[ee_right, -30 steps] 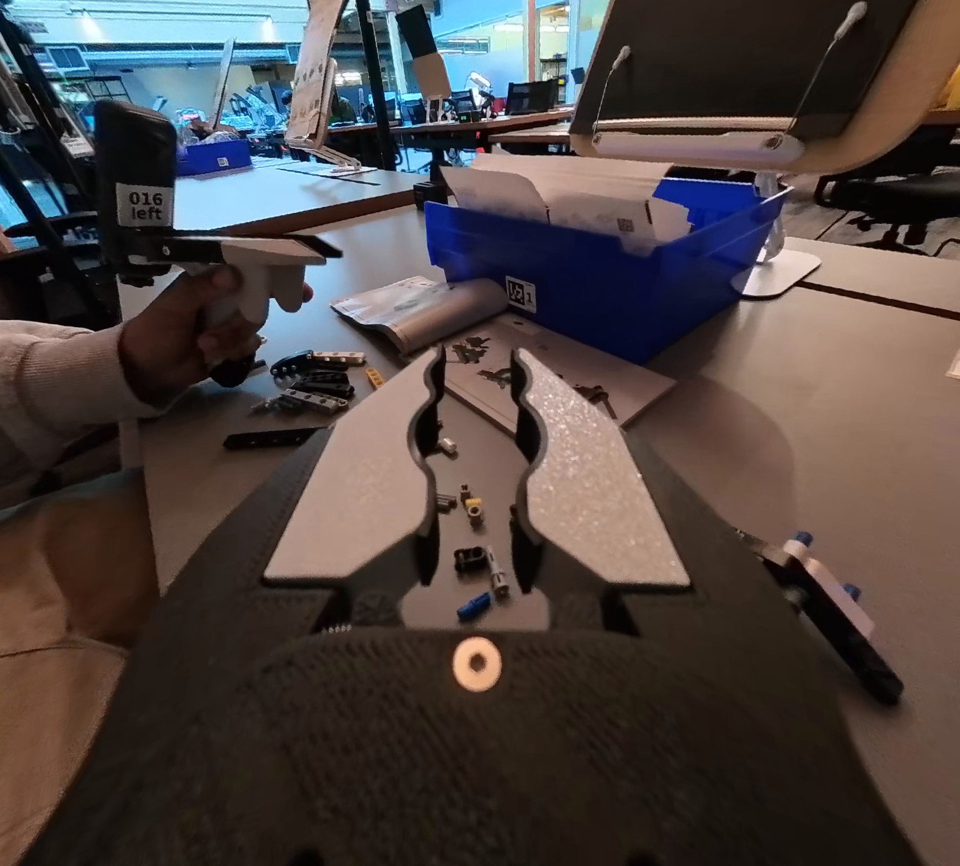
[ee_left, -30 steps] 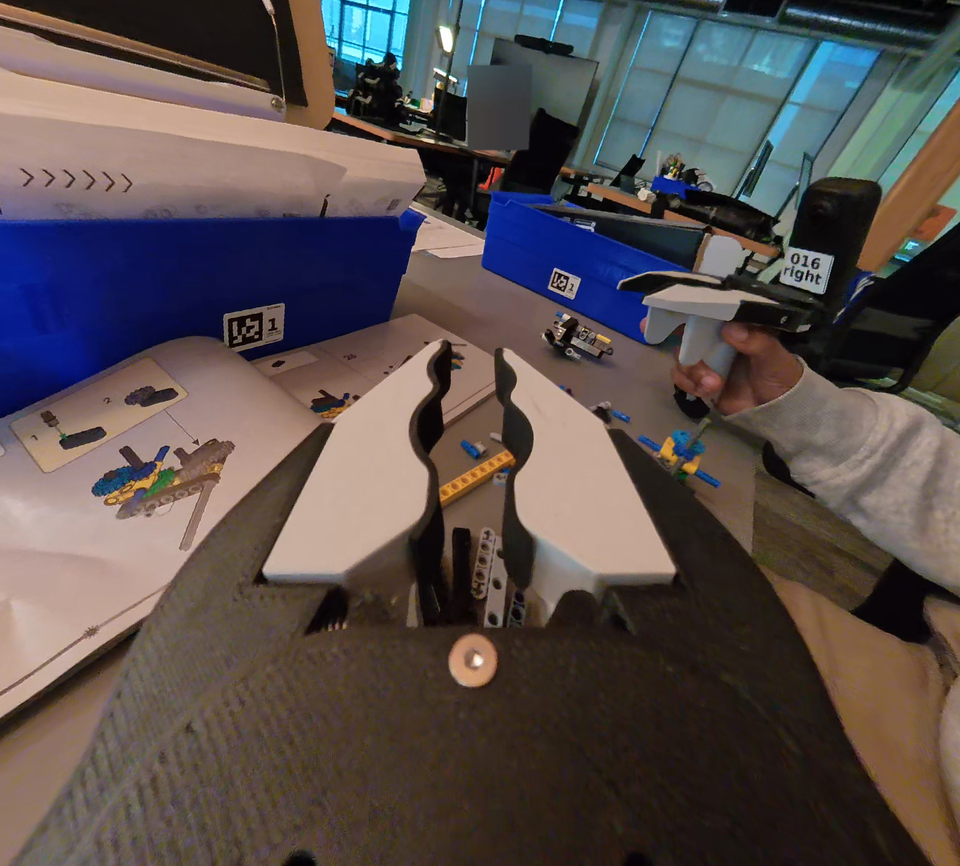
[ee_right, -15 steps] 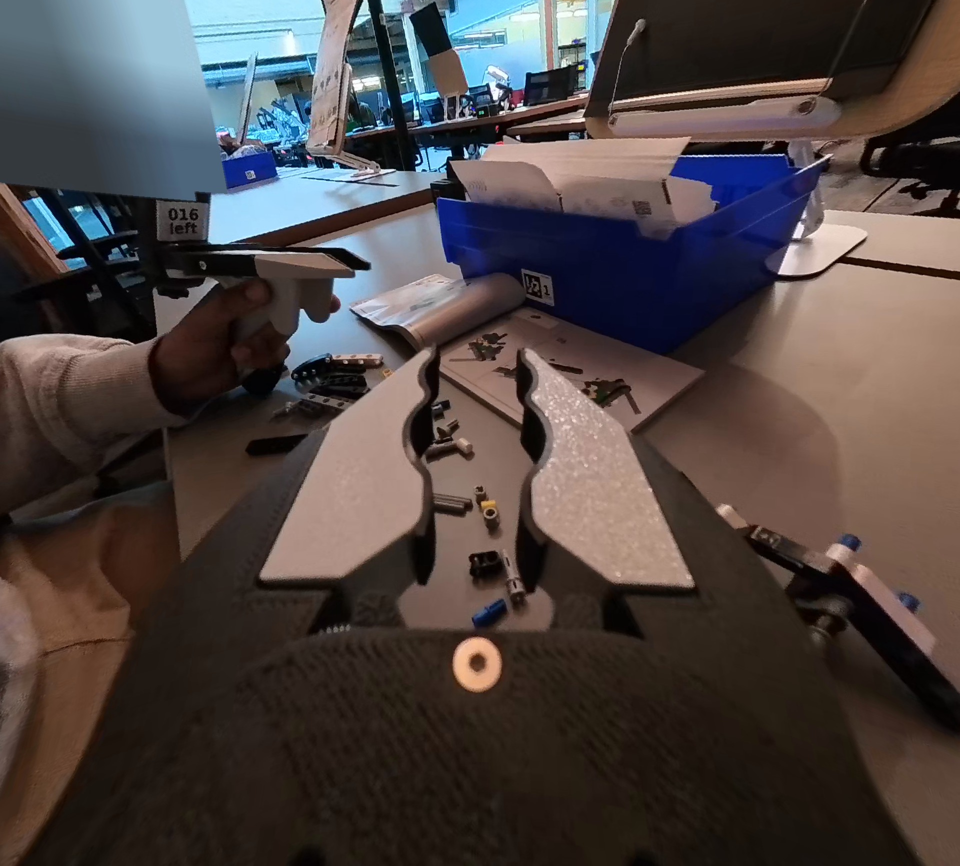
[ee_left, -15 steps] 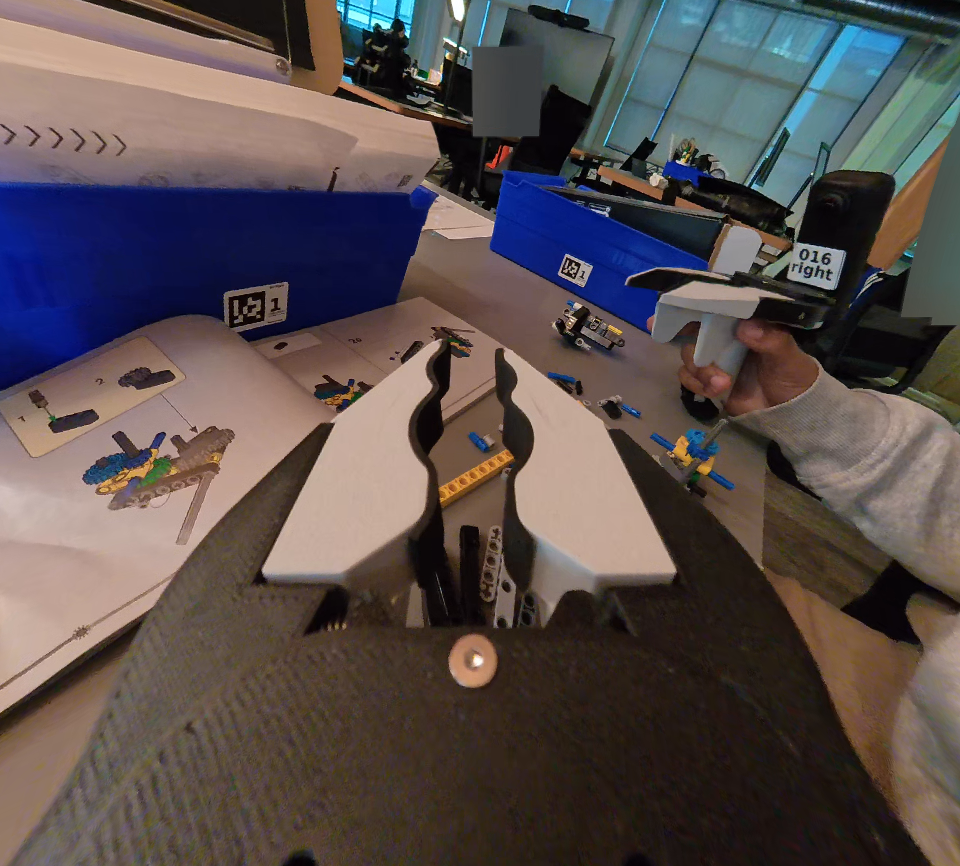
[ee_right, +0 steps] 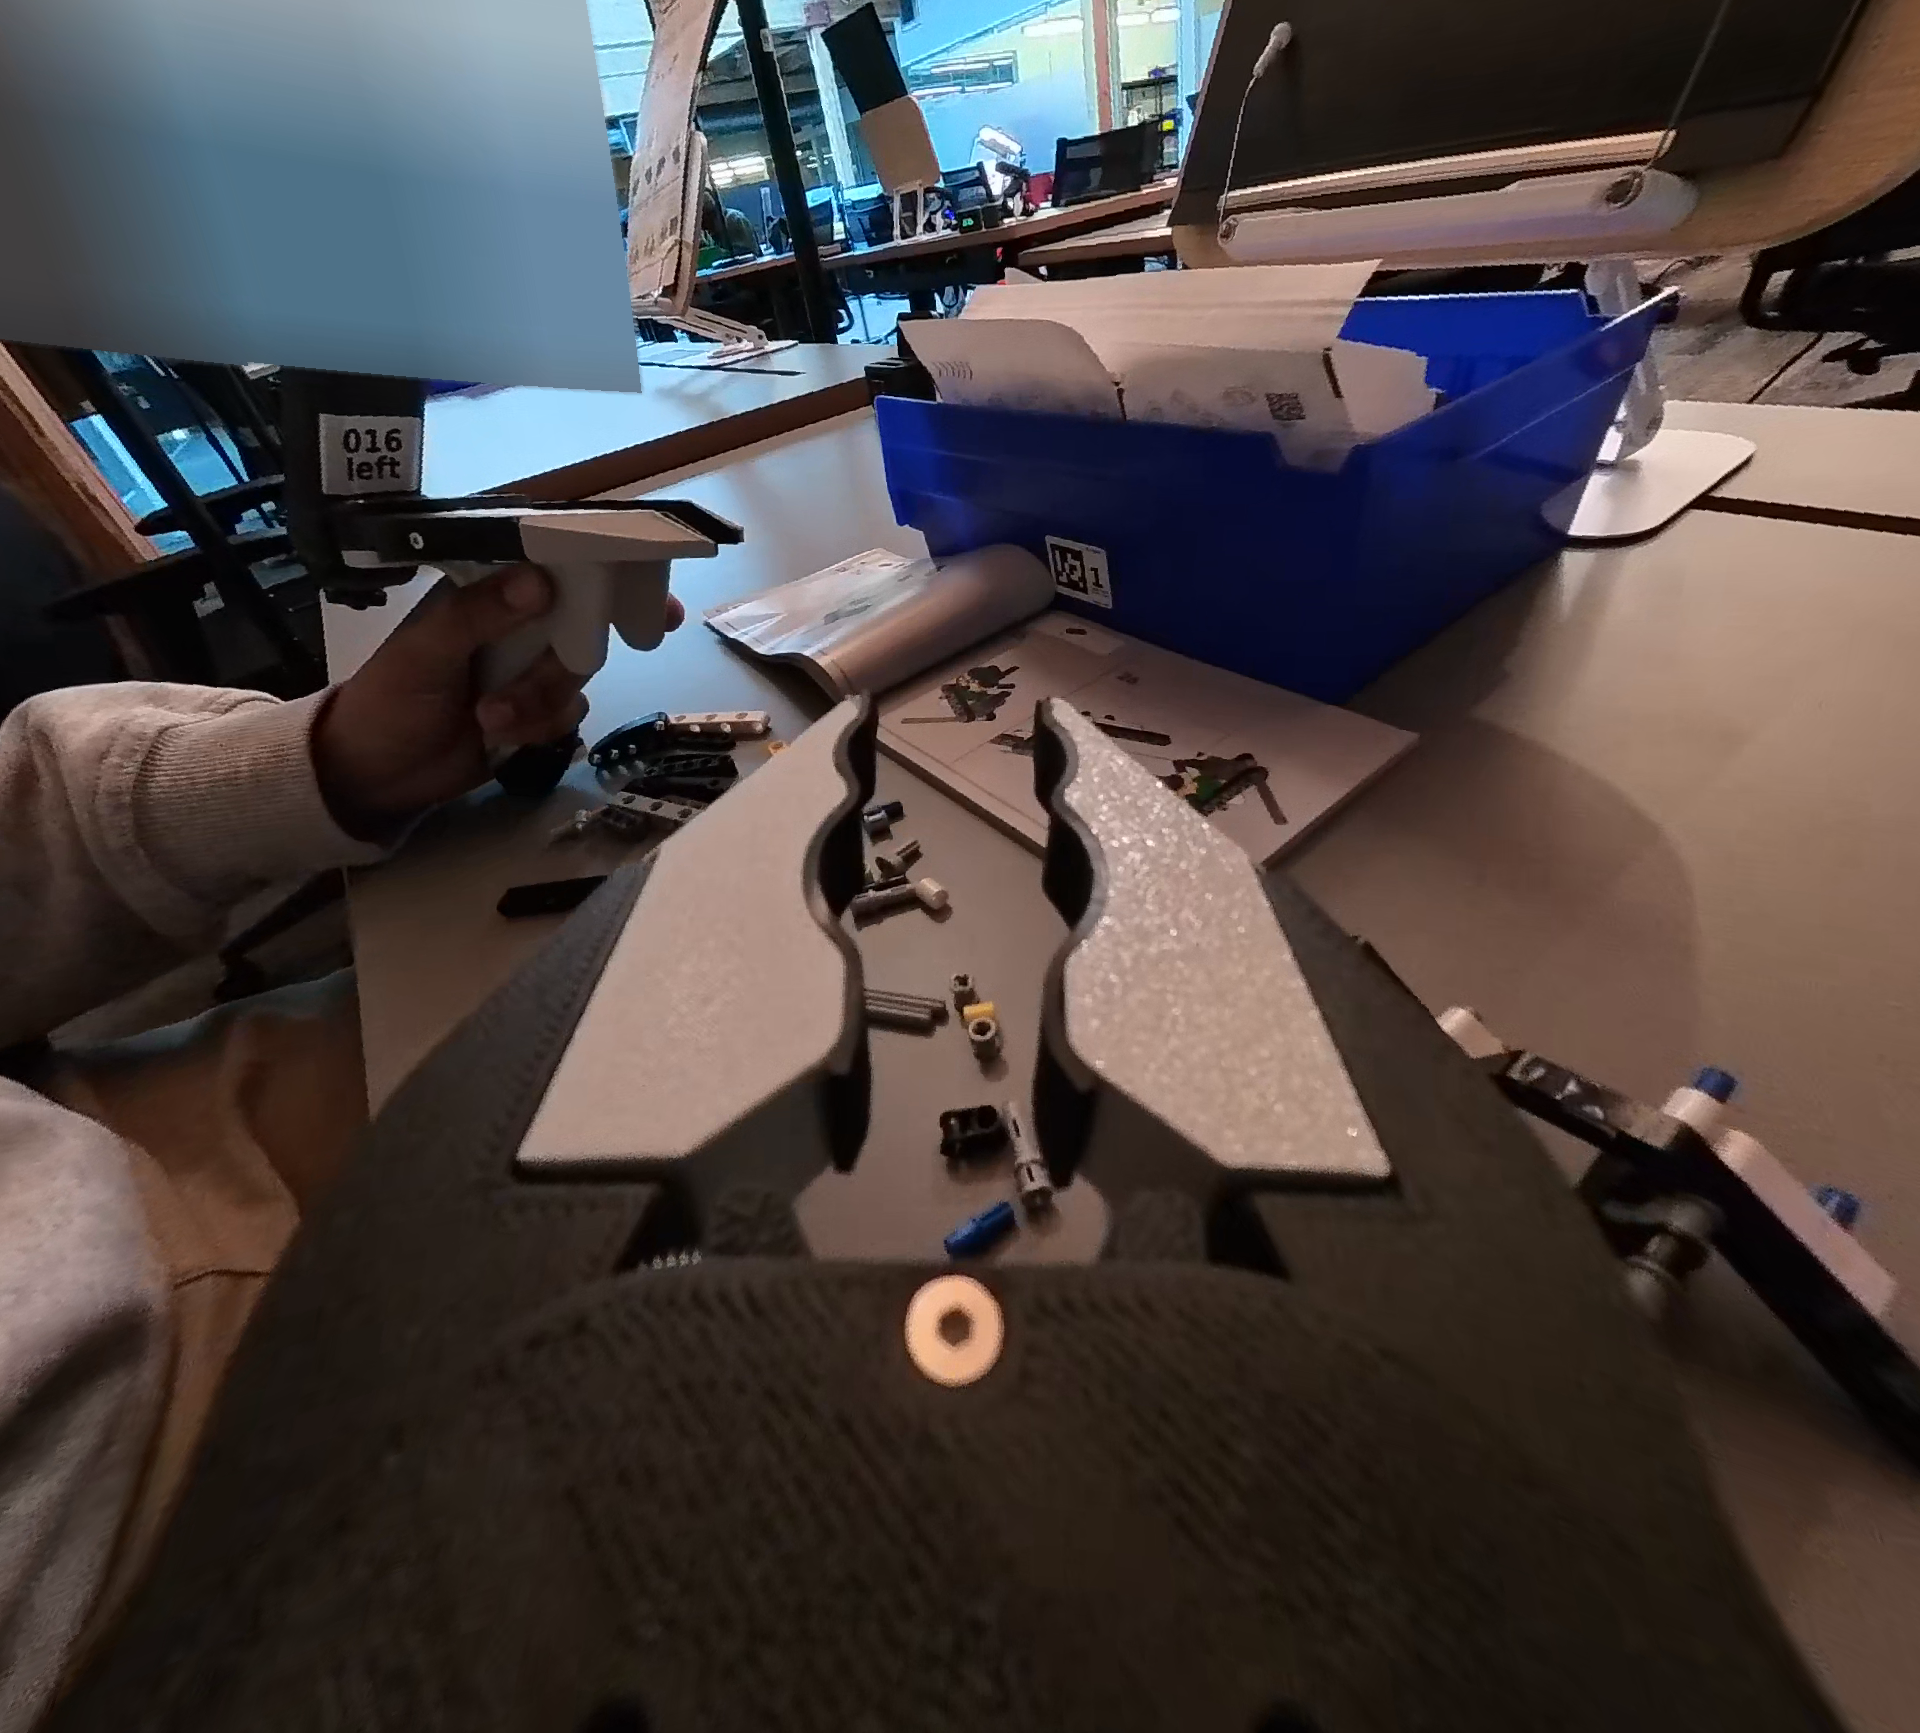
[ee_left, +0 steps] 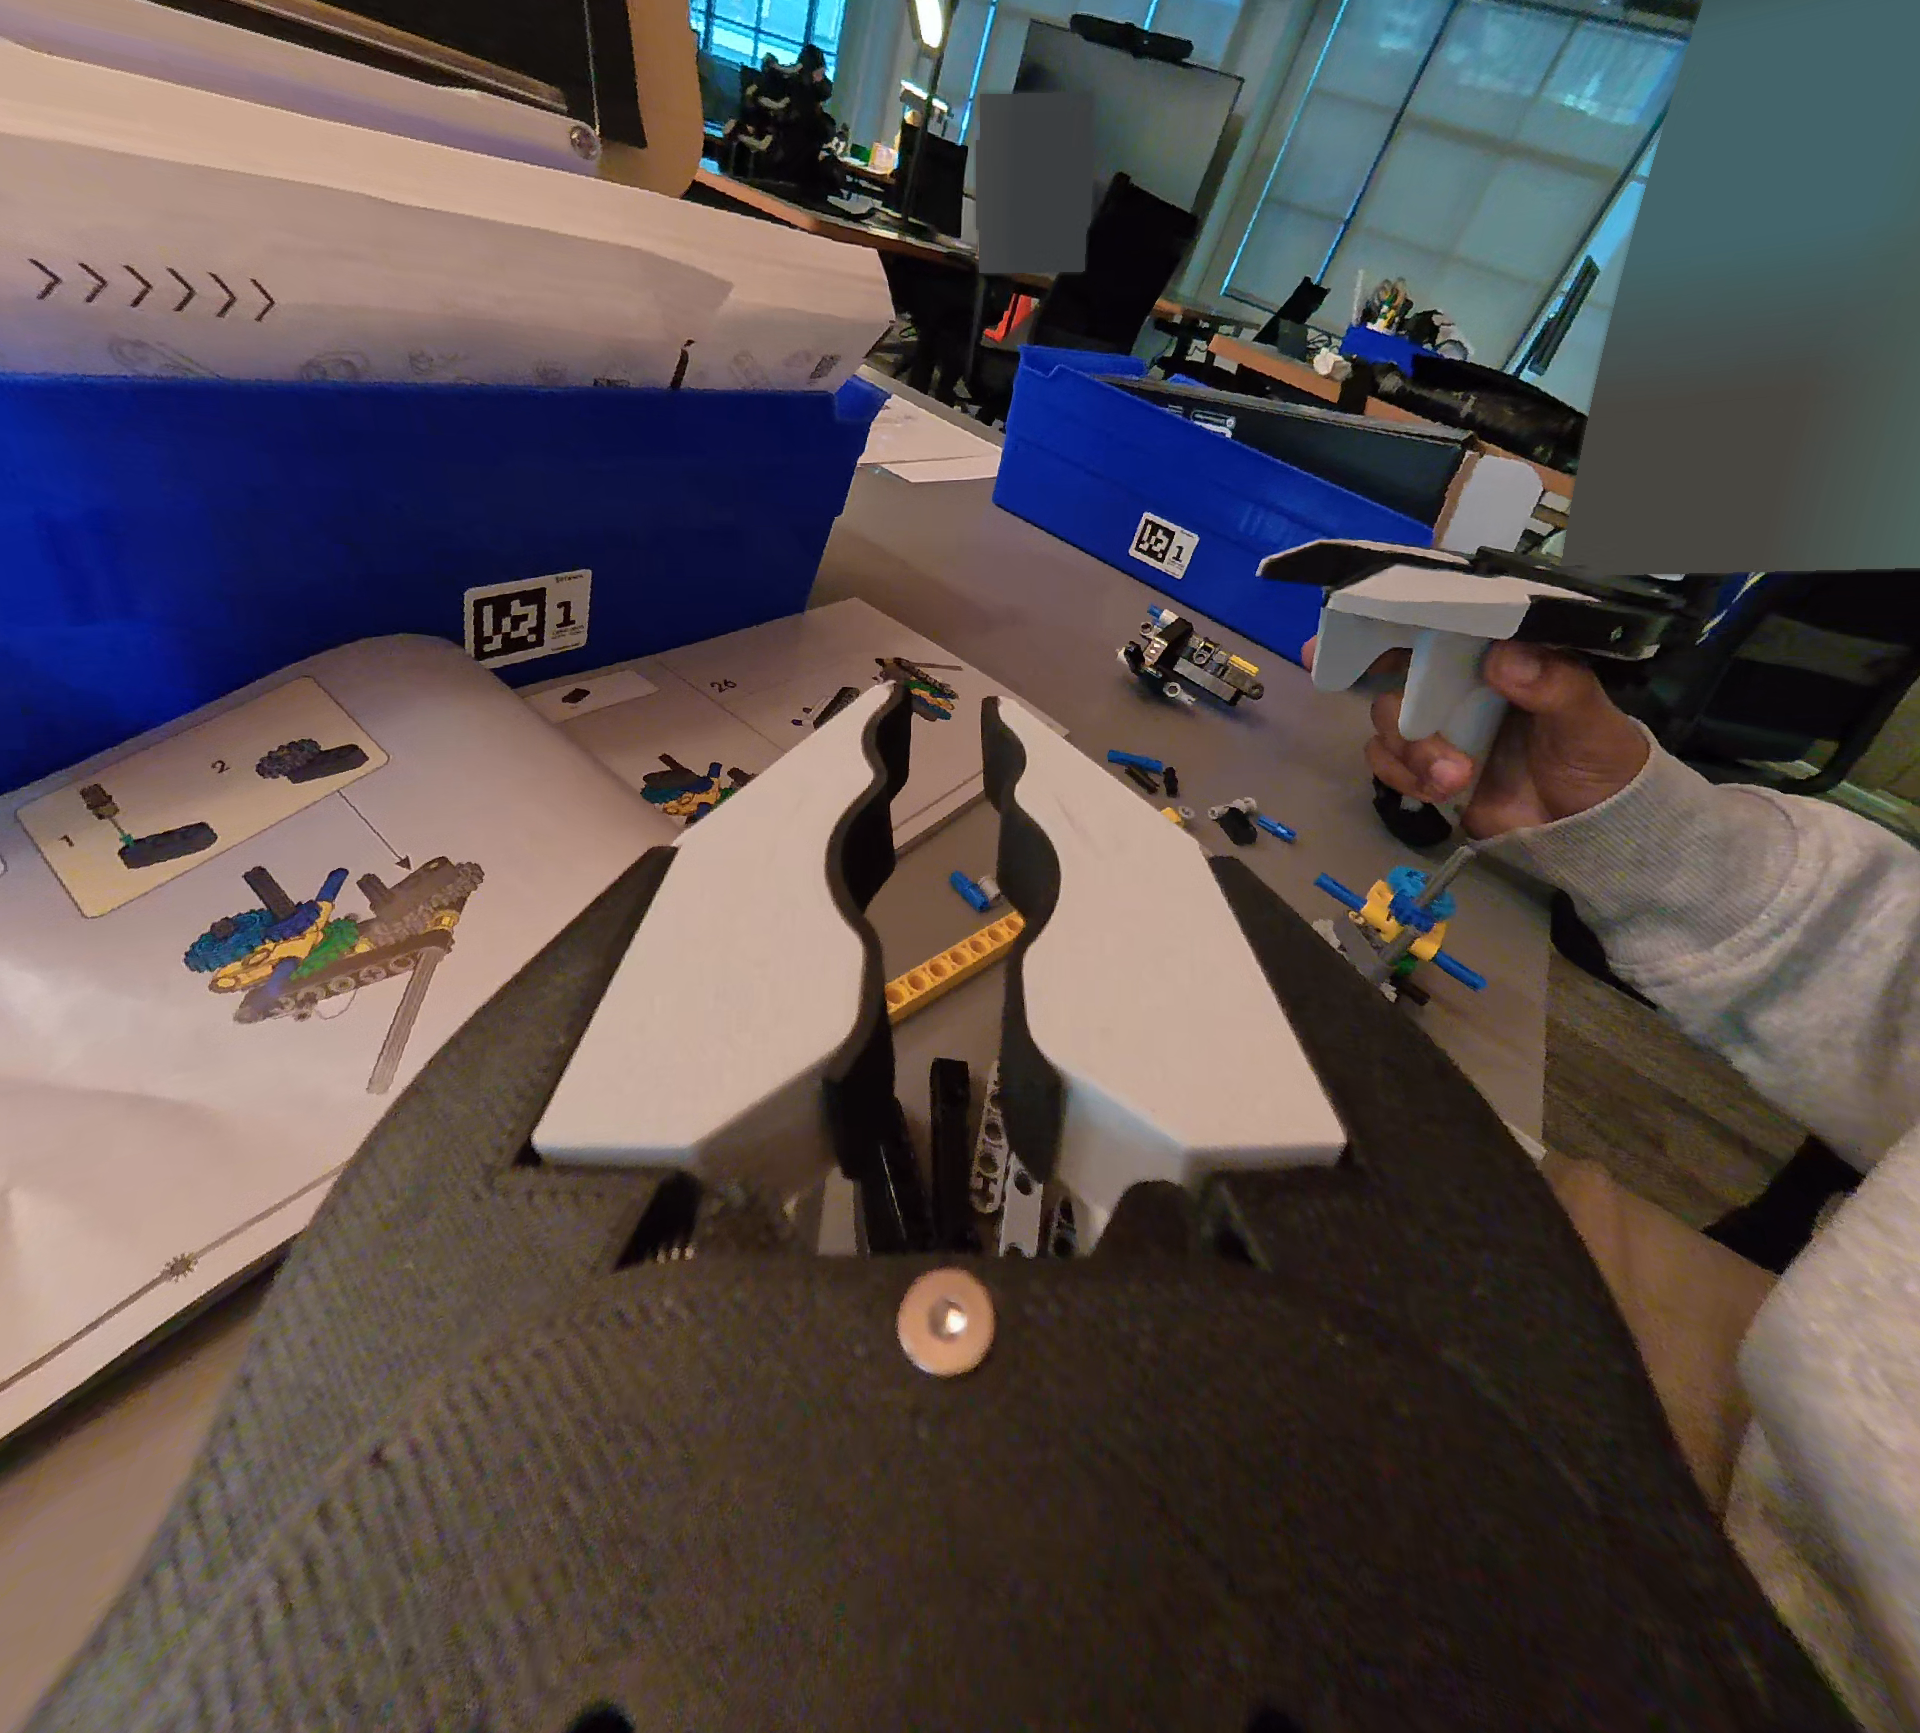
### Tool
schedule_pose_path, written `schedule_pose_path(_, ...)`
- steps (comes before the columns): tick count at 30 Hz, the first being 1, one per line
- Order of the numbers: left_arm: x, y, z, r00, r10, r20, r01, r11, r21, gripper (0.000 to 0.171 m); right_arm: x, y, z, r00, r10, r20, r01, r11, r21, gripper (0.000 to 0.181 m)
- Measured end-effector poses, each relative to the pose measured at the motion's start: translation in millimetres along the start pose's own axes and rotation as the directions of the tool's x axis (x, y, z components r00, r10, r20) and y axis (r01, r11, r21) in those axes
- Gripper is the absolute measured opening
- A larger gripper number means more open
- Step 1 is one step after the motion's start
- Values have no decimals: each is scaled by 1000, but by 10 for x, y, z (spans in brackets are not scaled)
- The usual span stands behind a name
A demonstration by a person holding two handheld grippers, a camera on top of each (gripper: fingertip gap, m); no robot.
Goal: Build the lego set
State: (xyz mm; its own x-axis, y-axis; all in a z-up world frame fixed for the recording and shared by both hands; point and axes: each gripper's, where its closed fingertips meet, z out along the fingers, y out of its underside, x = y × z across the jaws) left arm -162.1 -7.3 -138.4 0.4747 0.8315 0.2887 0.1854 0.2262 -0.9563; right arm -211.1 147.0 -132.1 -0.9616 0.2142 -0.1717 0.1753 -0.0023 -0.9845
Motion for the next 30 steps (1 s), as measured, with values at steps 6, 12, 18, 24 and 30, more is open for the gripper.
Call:
schedule_pose_path(6,23,7,13,1000,21,0,-21,1000,-7,11,8,-8,-4,1000,6,-1,-6,1000,6,29)
schedule_pose_path(12,21,-1,5,1000,27,5,-27,1000,-2,10,2,-7,-3,1000,-6,-5,6,1000,6,28)
schedule_pose_path(18,67,-5,2,998,69,1,-69,998,-1,9,85,-25,-66,999,19,-34,-18,1000,17,29)
schedule_pose_path(24,134,-53,-18,996,90,-28,-90,996,29,14,122,-39,-89,998,44,-44,-43,999,30,30)
schedule_pose_path(30,122,-54,-20,996,88,-21,-88,996,30,14,104,-24,-75,998,37,-45,-36,999,19,29)
